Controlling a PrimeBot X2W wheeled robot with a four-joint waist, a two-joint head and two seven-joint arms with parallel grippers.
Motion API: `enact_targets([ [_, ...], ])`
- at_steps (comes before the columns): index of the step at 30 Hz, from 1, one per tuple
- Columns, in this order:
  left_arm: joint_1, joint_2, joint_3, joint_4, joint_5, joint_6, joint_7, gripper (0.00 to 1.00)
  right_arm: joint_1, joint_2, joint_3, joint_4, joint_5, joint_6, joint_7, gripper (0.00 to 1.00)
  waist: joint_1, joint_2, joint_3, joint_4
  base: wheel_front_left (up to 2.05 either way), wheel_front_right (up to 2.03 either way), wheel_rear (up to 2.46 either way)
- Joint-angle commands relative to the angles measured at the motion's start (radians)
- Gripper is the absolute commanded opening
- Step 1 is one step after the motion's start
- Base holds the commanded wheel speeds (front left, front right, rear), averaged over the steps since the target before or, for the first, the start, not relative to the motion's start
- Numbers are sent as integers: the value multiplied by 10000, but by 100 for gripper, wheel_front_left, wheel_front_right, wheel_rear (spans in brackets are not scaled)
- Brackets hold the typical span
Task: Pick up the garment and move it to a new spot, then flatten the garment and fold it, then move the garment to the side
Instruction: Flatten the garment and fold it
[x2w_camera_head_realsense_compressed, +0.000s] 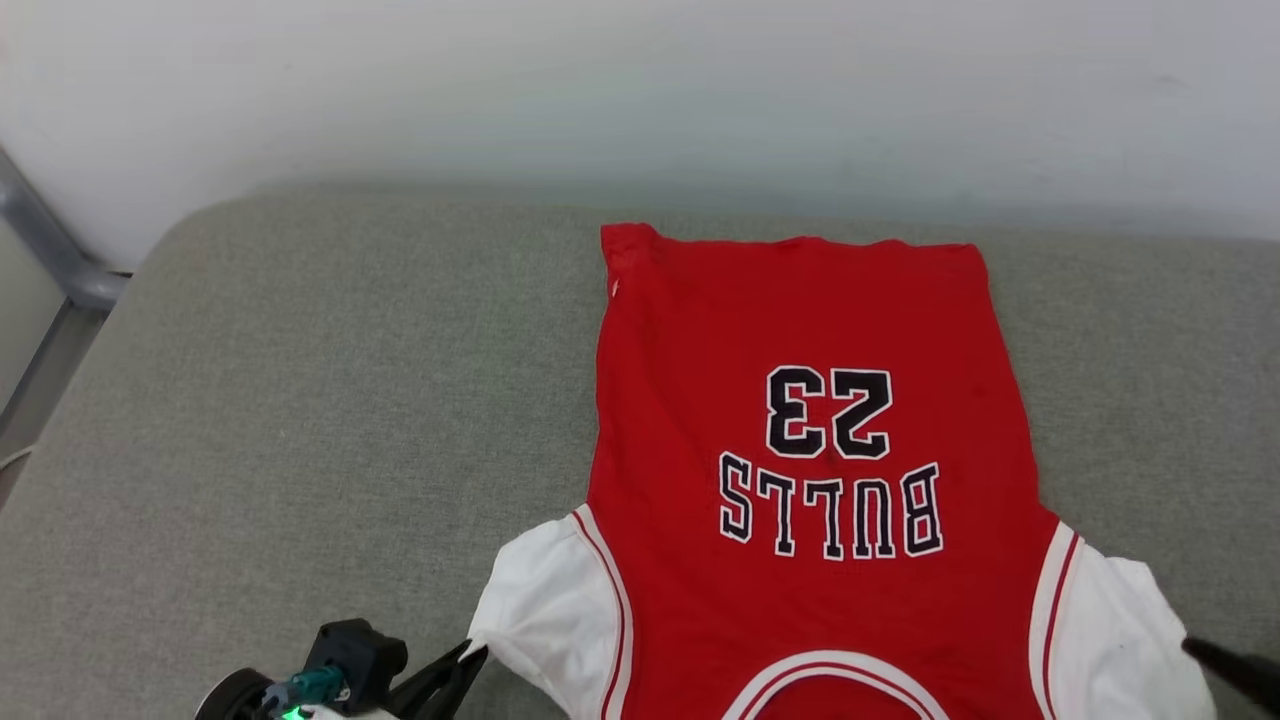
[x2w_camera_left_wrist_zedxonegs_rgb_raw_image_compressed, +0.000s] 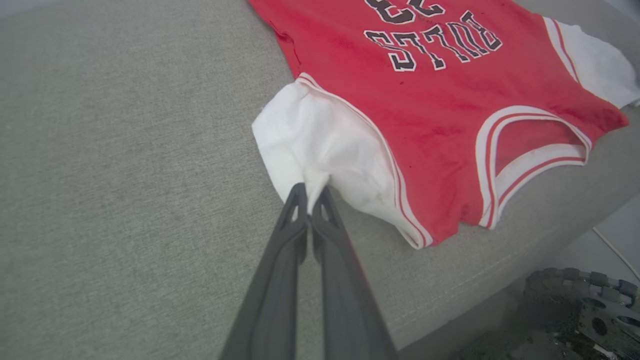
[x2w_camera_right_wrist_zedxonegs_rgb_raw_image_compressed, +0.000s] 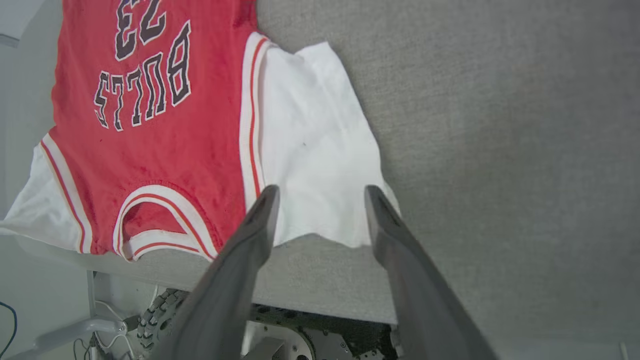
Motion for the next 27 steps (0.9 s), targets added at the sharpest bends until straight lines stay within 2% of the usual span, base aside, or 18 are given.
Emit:
enact_targets([
  [1, -199, 96, 11, -329, 40, 52, 201, 0, -449, -103, -63, -307, -77, -6, 231, 100, 0, -1, 477, 178, 0, 0, 0],
  [6, -405, 326, -94, -1630, -89, 101, 1144, 0, -2124, -249, -125, -1130, -466, -4, 1427, 100, 0, -1, 1476, 522, 0, 0, 0],
  [10, -663, 506, -238, -2450, -110, 93, 1860, 0, -3947, -158, 19, -1163, -962, -6, 2507, 100, 0, -1, 2294, 872, 0, 0, 0],
  [16, -1284, 351, -369, -3371, 75, 35, 2103, 0, -6871, -162, 124, -217, -2281, -6, 3578, 100, 0, -1, 3465, 1547, 0, 0, 0],
  [27, -2182, 73, -625, -4010, 504, -170, 1813, 0, -10456, -496, -150, 1778, -5106, -6, 4085, 100, 0, -1, 5216, 2742, 0, 0, 0],
])
